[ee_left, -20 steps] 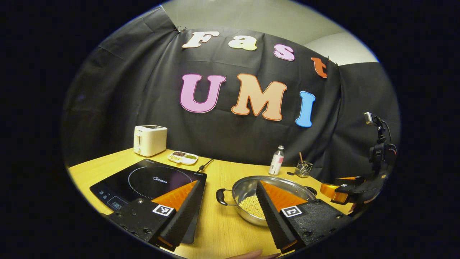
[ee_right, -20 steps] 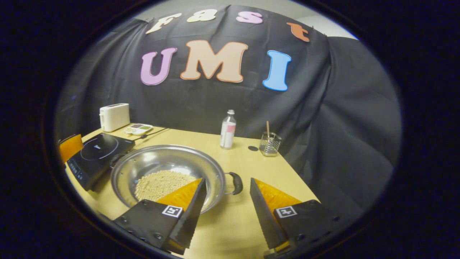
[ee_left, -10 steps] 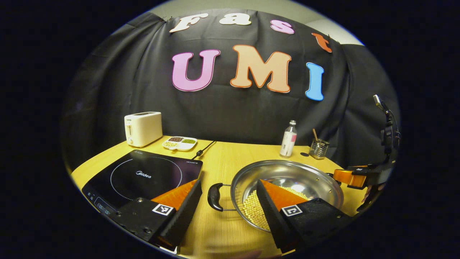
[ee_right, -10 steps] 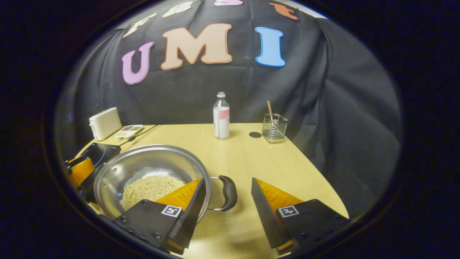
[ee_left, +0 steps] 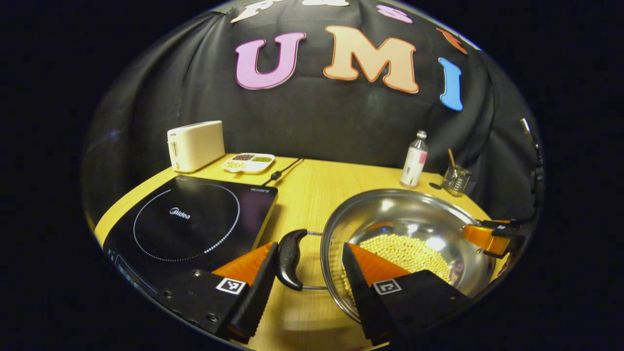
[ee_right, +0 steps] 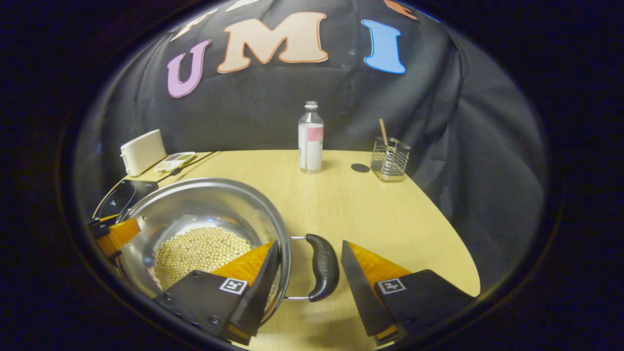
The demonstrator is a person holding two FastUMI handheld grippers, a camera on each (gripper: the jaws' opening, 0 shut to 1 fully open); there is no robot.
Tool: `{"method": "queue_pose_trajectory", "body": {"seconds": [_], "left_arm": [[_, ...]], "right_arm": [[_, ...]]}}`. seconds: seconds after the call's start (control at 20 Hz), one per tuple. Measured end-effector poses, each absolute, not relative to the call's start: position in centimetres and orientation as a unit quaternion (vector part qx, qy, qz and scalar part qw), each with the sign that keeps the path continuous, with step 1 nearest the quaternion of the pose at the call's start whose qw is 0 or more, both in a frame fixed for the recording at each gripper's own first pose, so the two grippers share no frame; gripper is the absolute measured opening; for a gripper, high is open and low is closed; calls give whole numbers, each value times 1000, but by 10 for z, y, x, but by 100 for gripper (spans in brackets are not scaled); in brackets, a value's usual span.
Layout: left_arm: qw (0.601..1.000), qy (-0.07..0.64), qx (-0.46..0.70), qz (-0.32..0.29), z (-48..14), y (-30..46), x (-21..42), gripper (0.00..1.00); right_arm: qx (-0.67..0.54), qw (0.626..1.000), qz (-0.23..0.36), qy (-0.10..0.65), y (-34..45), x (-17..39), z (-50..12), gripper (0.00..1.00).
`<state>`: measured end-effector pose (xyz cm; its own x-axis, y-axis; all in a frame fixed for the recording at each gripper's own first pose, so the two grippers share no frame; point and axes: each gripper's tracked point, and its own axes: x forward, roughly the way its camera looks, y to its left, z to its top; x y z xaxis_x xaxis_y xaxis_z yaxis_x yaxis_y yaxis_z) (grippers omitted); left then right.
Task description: First push the handle of the pot to place it horizontally, then grasp the pot with both hands and set it on the induction cooktop.
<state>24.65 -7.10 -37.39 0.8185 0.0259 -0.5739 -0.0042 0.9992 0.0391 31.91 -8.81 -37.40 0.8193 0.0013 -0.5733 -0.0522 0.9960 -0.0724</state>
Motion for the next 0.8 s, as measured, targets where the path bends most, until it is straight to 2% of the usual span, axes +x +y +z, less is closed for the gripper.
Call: {"method": "queue_pose_trajectory", "body": {"seconds": [0.1, 0.15, 0.2, 0.45, 0.6, 0.8], "left_arm": [[952, 305, 24, 15, -377, -68, 248, 77], [952, 305, 28, 16, -376, -66, 248, 75], [954, 298, 25, 11, -376, -68, 253, 68], [953, 301, 24, 0, -374, -68, 256, 61], [951, 309, 12, -7, -375, -69, 254, 57], [953, 304, 10, -12, -365, -65, 254, 59]], "right_arm": [[-47, 952, 21, 302, -84, 318, -375, 79], [-49, 952, 18, 301, -85, 318, -374, 72], [-48, 951, 13, 306, -86, 318, -373, 65], [-40, 949, 3, 314, -85, 312, -368, 50], [-40, 950, -7, 309, -85, 308, -364, 50], [-45, 952, -13, 301, -82, 300, -352, 50]]}}
